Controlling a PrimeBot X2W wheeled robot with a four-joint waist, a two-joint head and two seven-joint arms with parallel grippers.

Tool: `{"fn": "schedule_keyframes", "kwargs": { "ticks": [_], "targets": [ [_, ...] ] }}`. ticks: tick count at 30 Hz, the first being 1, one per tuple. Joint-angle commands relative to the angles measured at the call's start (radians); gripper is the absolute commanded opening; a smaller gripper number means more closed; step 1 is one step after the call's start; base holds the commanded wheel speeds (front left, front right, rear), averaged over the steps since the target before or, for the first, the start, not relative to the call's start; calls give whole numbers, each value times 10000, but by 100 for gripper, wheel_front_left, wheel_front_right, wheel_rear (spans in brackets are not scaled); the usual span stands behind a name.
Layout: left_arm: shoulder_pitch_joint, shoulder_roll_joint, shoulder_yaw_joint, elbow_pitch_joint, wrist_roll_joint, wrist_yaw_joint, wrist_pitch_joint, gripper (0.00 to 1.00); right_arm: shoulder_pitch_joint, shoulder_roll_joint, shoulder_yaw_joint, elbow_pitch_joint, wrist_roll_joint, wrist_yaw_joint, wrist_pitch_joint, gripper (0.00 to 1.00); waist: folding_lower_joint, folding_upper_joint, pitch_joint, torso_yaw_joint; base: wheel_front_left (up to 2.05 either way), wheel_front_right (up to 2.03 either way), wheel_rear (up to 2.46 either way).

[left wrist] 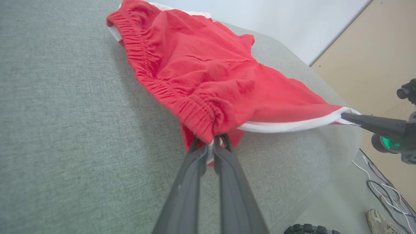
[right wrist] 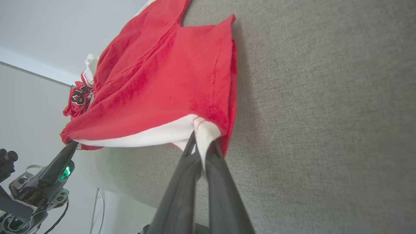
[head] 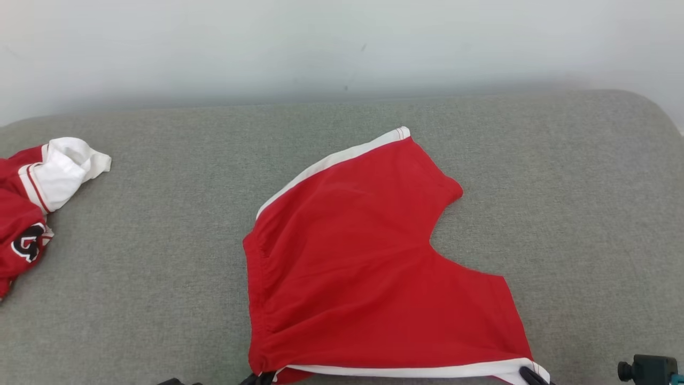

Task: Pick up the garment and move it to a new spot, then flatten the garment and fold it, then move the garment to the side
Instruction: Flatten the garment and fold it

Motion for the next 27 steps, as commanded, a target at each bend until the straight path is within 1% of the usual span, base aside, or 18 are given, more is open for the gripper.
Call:
{"fn": "schedule_keyframes", "kwargs": {
  "ticks": [1,6,8,12,15,18,23,27],
  "targets": [
    [192,-49,-14,34,154,13,-33,0,138,-98,-27,-18,94,37,-75,0,2,1,-18,101,0,0,0],
    [206,-226,42,111,351,13,-34,0,132,-225,-232,-122,75,37,-203,0,2,1,-120,340,0,0,0],
    [88,-340,211,-28,210,11,-34,0,-82,-291,-363,-212,91,37,-185,0,2,1,-154,445,0,0,0],
    [-546,-304,393,-298,93,13,-34,0,-768,-461,-615,-434,141,37,187,0,2,1,-107,613,0,0,0],
    [-1281,-52,270,-262,174,14,-34,0,-1661,-563,-864,-423,24,37,616,0,2,1,93,724,0,0,0],
    [-2121,-19,180,-122,11,14,-34,0,-2754,-479,-1109,-114,-34,37,1092,0,2,1,396,848,0,0,0],
    [-3589,-104,-51,415,-423,17,-34,0,-4877,-101,-1240,900,-414,37,2034,0,2,1,1204,1102,0,0,0],
    [-4776,-282,-247,967,-926,17,-34,0,-6657,395,-1006,2000,-886,36,2920,0,2,1,1955,1344,0,0,0]
  ]
}}
